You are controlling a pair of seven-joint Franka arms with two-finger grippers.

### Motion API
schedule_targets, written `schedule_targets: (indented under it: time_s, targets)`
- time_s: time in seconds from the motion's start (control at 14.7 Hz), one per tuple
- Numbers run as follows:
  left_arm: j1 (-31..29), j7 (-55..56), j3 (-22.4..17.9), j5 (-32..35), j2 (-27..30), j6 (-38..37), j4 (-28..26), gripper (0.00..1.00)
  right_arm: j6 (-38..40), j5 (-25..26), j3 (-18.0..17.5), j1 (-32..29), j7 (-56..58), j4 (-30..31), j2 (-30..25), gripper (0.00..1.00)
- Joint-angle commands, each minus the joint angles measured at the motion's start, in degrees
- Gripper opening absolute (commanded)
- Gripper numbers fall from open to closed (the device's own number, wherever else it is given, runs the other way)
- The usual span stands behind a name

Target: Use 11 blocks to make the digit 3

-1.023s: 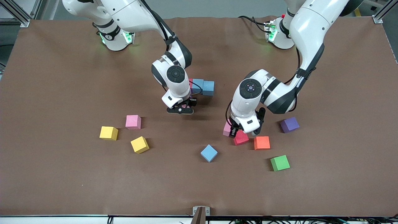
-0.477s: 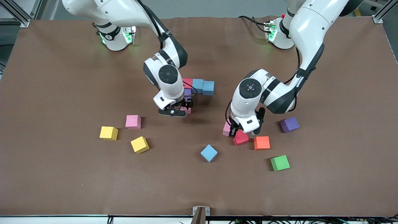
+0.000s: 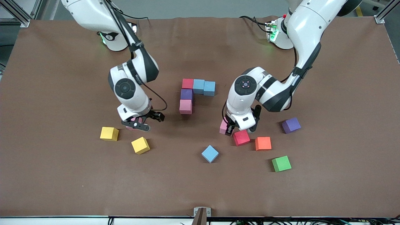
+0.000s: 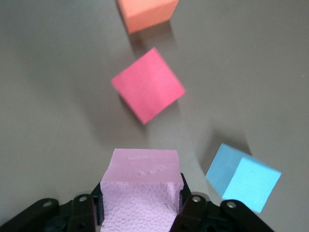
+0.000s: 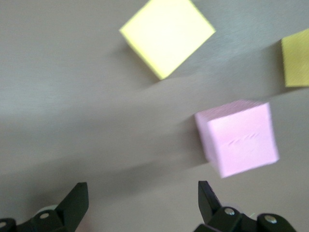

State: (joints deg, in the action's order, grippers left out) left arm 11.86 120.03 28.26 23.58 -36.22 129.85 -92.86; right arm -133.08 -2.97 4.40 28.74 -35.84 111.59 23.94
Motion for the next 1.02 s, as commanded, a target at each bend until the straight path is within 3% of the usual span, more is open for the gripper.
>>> schedule_targets:
  time_s: [0.0,0.27,0.55,0.95]
  targets:
    - [2.2,6.1,0.0,0.5,-0.7,-0.9,0.2,0.39,-1.6,0.3,-1.1,-4.2,8.1,4.2,-1.8,1.0]
    - [5.1,20.3,0.0,0.5,-2.6,-0.4,0.3,0.39,-9.9,0.4,-1.1,-6.6,12.7,10.2,-1.7,1.0]
    - [9.5,31.4,-0.3,0.5,-6.9,0.1,3.2,0.39,-11.2,0.5,-1.0,-7.5,14.0,10.9,-1.5,1.0]
    - [12.7,34.0,-0.9,1.4,-8.9,4.7,3.2,0.39,-9.2,0.6,-1.1,-7.6,13.9,10.2,-1.8,1.0]
